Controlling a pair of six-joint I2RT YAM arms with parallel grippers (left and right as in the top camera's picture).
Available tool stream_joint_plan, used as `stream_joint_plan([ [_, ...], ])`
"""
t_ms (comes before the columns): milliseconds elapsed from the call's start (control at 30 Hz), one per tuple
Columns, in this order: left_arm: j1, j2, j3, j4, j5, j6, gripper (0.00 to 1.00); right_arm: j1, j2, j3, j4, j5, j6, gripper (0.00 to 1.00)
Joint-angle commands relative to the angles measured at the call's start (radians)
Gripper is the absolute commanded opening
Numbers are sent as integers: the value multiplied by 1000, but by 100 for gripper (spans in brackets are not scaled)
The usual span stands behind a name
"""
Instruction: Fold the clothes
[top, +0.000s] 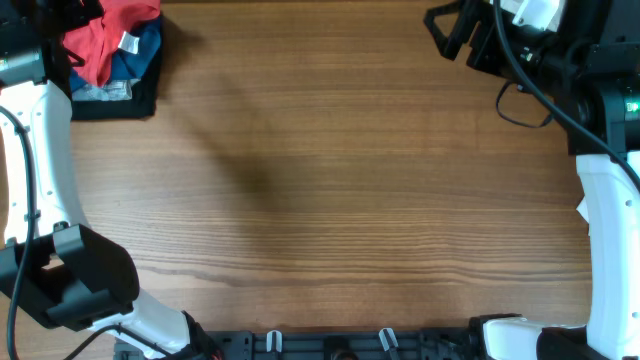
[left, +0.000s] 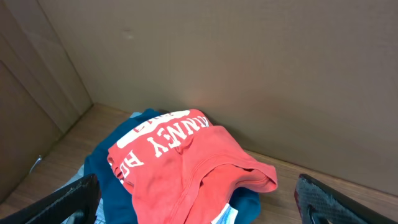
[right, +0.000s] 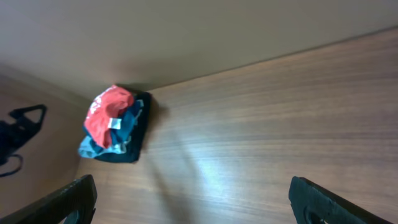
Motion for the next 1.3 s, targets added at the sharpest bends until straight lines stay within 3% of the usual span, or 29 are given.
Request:
stream_joint_plan([
  [0, 1, 6, -2, 2, 8, 19, 100, 4, 2, 11, 3, 60, -157, 100],
  [167, 1, 6, -2, 2, 8, 19, 100, 5, -48, -71, 23, 61, -623, 100],
  [267, 1, 6, -2, 2, 8, 19, 100, 5, -172, -291, 151, 61, -737, 100],
  [533, 1, 6, -2, 2, 8, 19, 100, 5, -676, -1104, 714, 80, -710, 100],
  [700, 1, 6, -2, 2, 8, 19, 100, 5, -1011, -1444, 863, 151, -531, 100],
  [1067, 1, 6, -2, 2, 8, 19, 100, 5, -1352, -1770, 965, 172, -523, 100],
  [1267, 1, 6, -2, 2, 8, 19, 100, 5, -1452, -1832, 966, 179, -527, 100],
])
